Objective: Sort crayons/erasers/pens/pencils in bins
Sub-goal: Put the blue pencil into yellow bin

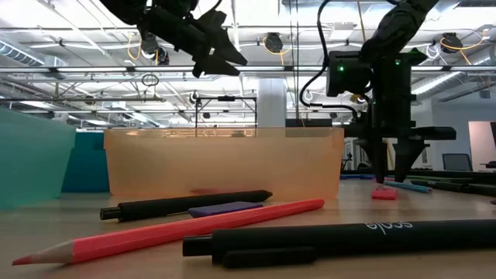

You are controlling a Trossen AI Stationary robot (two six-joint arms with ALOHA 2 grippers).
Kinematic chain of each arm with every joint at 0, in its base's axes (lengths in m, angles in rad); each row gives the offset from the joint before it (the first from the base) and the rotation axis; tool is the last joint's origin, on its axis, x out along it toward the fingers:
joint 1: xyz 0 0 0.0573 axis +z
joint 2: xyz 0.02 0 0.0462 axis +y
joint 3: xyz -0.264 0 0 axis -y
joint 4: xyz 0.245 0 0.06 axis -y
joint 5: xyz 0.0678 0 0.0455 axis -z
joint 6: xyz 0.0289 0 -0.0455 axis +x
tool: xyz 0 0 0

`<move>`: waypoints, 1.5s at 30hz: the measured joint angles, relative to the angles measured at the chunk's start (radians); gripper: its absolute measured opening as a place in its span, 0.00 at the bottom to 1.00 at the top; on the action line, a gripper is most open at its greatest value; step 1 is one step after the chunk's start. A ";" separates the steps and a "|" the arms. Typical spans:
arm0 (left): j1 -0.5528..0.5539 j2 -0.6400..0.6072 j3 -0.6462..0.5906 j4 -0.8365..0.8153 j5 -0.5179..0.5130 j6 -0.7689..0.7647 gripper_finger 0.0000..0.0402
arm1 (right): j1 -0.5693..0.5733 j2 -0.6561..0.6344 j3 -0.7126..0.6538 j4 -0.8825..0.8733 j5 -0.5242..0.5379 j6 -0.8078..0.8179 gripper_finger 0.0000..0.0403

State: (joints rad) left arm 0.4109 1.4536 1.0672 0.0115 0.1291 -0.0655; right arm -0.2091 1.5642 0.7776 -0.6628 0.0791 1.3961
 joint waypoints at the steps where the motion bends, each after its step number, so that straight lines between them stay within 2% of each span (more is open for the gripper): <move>1: 0.000 0.000 0.000 0.000 0.000 0.004 0.57 | -0.005 0.000 0.000 -0.003 0.009 0.009 0.27; 6: 0.000 0.000 0.000 -0.001 0.000 0.012 0.57 | -0.018 0.002 -0.001 -0.022 0.043 0.012 0.12; 10: 0.001 -0.002 0.000 -0.002 0.001 0.043 0.57 | -0.016 0.003 -0.002 -0.017 0.093 0.031 0.04; 15: 0.019 -0.034 0.000 -0.004 0.001 0.077 0.57 | -0.019 0.006 -0.002 0.021 0.217 0.062 0.03; 21: 0.059 -0.068 0.000 -0.020 0.016 0.113 0.57 | -0.020 0.006 -0.004 0.054 0.237 0.085 0.04; 28: 0.108 -0.068 0.000 -0.041 0.109 0.055 0.57 | -0.020 -0.048 0.021 0.118 0.246 0.033 0.04; 32: 0.116 -0.068 0.000 -0.040 0.150 0.029 0.57 | -0.020 -0.130 0.029 0.298 0.283 -0.104 0.03; 35: 0.112 -0.068 0.000 -0.036 0.226 0.022 0.57 | -0.023 -0.201 0.030 0.504 0.341 -0.226 0.03; 39: 0.095 -0.067 0.000 -0.031 0.290 -0.005 0.57 | -0.029 -0.273 0.031 0.841 0.367 -0.530 0.03; 42: 0.076 -0.067 0.000 -0.004 0.293 -0.034 0.57 | -0.028 -0.309 0.033 1.112 0.318 -0.770 0.03; 45: 0.060 -0.067 0.000 0.057 0.315 -0.083 0.57 | -0.034 -0.325 0.033 1.299 0.236 -0.889 0.03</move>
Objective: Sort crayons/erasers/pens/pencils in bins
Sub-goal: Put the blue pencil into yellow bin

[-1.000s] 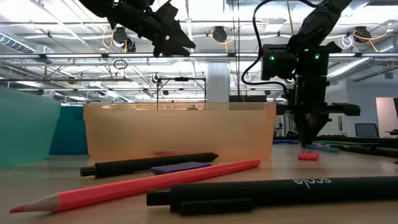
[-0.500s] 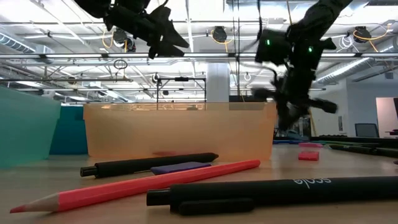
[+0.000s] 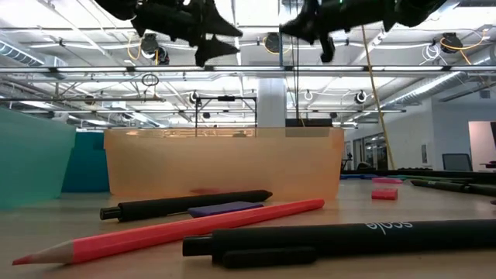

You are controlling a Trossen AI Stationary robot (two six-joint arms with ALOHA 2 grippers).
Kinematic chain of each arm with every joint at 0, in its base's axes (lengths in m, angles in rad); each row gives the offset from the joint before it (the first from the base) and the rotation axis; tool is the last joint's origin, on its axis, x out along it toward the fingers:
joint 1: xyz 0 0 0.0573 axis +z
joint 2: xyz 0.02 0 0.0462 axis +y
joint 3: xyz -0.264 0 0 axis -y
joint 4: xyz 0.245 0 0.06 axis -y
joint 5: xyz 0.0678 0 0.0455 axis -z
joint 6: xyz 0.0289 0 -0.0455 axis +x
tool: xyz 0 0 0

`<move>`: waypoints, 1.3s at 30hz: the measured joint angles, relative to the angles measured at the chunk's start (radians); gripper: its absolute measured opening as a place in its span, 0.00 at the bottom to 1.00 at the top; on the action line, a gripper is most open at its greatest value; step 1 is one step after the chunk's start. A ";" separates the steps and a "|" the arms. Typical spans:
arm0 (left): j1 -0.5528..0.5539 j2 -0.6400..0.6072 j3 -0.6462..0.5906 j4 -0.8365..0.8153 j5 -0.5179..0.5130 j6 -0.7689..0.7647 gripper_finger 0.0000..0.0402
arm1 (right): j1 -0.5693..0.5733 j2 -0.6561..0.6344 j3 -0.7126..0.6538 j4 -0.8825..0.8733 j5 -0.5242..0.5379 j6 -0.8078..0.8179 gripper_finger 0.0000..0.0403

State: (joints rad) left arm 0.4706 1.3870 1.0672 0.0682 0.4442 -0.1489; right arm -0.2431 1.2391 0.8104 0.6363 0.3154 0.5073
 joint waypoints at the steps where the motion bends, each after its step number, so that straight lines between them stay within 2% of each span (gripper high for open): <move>1: -0.005 0.002 0.000 0.032 0.019 -0.023 0.57 | -0.003 -0.002 0.000 0.039 -0.021 -0.016 0.03; 5: -0.028 0.046 0.001 0.239 0.101 -0.166 0.57 | -0.010 -0.003 0.000 0.106 -0.082 -0.030 0.03; 8: -0.051 0.099 0.008 0.380 0.113 -0.259 0.57 | -0.010 -0.003 0.000 0.102 -0.108 -0.029 0.03; 19: -0.123 0.323 0.185 0.397 0.080 -0.303 0.57 | -0.009 -0.003 0.000 0.100 -0.135 -0.021 0.03; 21: -0.127 0.340 0.208 0.395 0.086 -0.296 0.52 | -0.008 -0.003 0.000 0.098 -0.136 -0.016 0.03; 23: -0.127 0.342 0.225 0.367 0.108 -0.294 0.44 | -0.008 -0.003 0.000 0.098 -0.138 -0.015 0.03; 28: -0.107 0.336 0.236 0.295 0.124 -0.272 0.09 | -0.007 -0.004 0.000 0.096 -0.141 -0.020 0.03; 29: -0.101 0.335 0.236 0.288 0.127 -0.274 0.05 | -0.007 -0.004 0.000 0.096 -0.140 -0.023 0.04; 33: -0.083 0.333 0.236 0.259 0.133 -0.272 0.04 | -0.007 -0.003 0.000 0.086 -0.134 -0.026 0.07; 36: -0.068 0.310 0.236 0.207 0.131 -0.238 0.03 | -0.007 -0.004 0.000 0.092 -0.134 -0.030 0.14; 39: -0.041 0.254 0.236 0.053 0.088 -0.149 0.03 | -0.007 -0.008 0.000 0.092 -0.135 -0.052 0.23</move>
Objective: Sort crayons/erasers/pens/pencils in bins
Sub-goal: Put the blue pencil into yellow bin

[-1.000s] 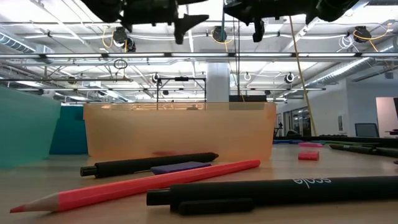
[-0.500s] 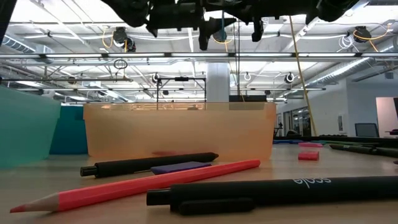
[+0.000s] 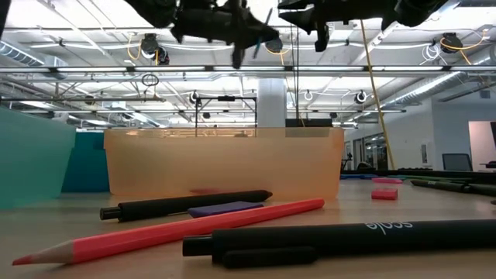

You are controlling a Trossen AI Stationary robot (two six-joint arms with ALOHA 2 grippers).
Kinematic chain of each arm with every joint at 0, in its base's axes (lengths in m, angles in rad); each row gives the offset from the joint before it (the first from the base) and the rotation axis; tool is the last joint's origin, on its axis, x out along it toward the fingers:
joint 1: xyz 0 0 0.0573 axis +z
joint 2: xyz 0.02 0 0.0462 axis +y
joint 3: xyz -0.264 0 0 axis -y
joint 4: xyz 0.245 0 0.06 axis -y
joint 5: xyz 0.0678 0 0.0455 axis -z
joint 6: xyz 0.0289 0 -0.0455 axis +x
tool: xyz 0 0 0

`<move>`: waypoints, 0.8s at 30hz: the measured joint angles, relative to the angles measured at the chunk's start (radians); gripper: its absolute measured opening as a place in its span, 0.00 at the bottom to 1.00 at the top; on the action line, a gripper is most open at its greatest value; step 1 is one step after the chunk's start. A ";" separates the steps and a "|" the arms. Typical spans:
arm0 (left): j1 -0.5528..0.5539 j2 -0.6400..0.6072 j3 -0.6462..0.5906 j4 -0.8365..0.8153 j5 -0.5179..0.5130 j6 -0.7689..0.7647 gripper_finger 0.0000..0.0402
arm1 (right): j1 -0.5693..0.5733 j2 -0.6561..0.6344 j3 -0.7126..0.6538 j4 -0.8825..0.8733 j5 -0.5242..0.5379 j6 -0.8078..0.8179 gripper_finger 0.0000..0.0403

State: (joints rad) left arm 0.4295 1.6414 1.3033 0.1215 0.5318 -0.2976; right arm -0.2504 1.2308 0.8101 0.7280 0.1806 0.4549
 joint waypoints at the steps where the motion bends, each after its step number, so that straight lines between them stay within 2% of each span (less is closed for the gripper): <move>1: 0.010 -0.021 0.000 -0.072 -0.025 0.041 0.03 | 0.000 0.000 0.000 0.000 0.000 -0.006 0.26; 4: 0.057 -0.108 0.000 -0.364 -0.145 0.185 0.03 | 0.000 -0.009 0.000 -0.024 -0.019 -0.027 0.35; 7: 0.101 -0.176 0.002 -0.660 -0.342 0.317 0.03 | -0.002 -0.018 0.001 -0.126 -0.083 -0.050 0.42; 9: 0.132 -0.193 0.002 -0.845 -0.472 0.370 0.03 | -0.002 -0.023 0.005 -0.255 -0.105 -0.052 0.45; 12: 0.184 -0.190 -0.012 -1.023 -0.593 0.400 0.03 | 0.003 -0.018 0.086 -0.562 -0.109 -0.078 0.46; 14: 0.217 -0.186 -0.050 -1.053 -0.636 0.405 0.03 | 0.009 -0.001 0.164 -0.743 -0.109 -0.136 0.46; 17: 0.252 -0.170 -0.130 -1.042 -0.640 0.407 0.04 | 0.010 0.034 0.273 -0.944 -0.113 -0.240 0.46; 20: 0.272 -0.154 -0.209 -1.019 -0.670 0.408 0.04 | 0.001 0.061 0.345 -1.028 -0.108 -0.322 0.46; 24: 0.278 -0.129 -0.305 -0.971 -0.735 0.420 0.03 | -0.021 0.081 0.366 -1.034 -0.108 -0.379 0.46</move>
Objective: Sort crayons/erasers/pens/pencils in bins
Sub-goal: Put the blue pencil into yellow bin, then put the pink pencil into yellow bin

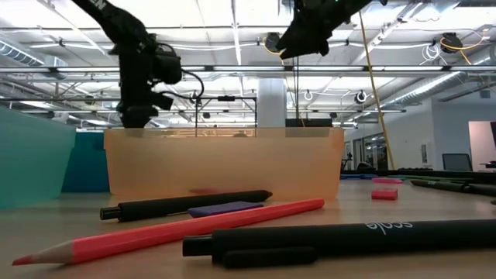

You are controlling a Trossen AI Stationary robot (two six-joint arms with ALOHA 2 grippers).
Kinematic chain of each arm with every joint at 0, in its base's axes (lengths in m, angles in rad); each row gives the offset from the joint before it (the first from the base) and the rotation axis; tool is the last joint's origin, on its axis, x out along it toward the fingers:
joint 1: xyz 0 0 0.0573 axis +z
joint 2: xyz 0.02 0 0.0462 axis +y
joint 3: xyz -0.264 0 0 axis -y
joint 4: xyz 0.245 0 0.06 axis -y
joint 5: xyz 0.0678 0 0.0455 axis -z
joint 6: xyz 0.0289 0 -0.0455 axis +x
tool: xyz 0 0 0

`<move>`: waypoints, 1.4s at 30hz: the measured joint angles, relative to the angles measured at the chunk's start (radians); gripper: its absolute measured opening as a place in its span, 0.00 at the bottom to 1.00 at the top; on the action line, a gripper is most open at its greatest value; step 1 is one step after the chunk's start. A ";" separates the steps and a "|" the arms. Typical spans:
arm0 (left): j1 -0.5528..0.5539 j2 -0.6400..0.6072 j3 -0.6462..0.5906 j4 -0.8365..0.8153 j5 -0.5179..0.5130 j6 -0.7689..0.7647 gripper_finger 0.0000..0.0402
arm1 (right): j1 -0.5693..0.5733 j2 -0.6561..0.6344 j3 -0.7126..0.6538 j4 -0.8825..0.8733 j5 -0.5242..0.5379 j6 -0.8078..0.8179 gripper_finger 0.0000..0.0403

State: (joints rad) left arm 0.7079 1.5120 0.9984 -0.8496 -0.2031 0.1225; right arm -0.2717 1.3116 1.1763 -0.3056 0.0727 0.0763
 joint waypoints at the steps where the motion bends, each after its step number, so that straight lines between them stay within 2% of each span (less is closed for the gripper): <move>1: -0.003 0.007 -0.017 0.032 -0.006 0.008 0.03 | -0.009 0.004 0.000 -0.002 -0.001 -0.004 0.46; 7: -0.013 0.074 -0.090 0.156 -0.026 0.091 0.07 | -0.030 0.043 0.001 -0.055 -0.100 -0.012 0.47; 13: -0.015 0.161 -0.088 0.135 -0.040 0.203 0.09 | -0.028 0.134 0.001 -0.164 -0.162 -0.047 0.47; 18: -0.026 0.157 -0.083 0.127 -0.038 0.236 0.12 | -0.036 0.238 0.001 -0.180 -0.182 -0.163 0.47; 22: -0.041 0.119 -0.067 0.084 -0.090 0.235 0.22 | -0.047 0.338 0.026 -0.167 -0.195 -0.258 0.47; 27: -0.062 0.031 -0.059 0.063 -0.146 0.238 0.38 | -0.059 0.488 0.120 -0.151 -0.207 -0.366 0.47; 31: -0.068 -0.059 -0.059 0.011 -0.149 0.166 0.48 | -0.066 0.619 0.214 -0.101 -0.208 -0.422 0.47; 36: -0.075 -0.180 -0.059 -0.068 -0.138 0.034 0.51 | -0.068 0.758 0.314 -0.086 -0.208 -0.483 0.47; 42: -0.082 -0.305 -0.059 -0.127 -0.112 -0.098 0.52 | -0.068 0.815 0.332 -0.077 -0.208 -0.510 0.46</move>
State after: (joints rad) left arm 0.6258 1.2070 0.9394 -0.9761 -0.3149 0.0249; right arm -0.3398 2.1265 1.5078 -0.3830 -0.1349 -0.4334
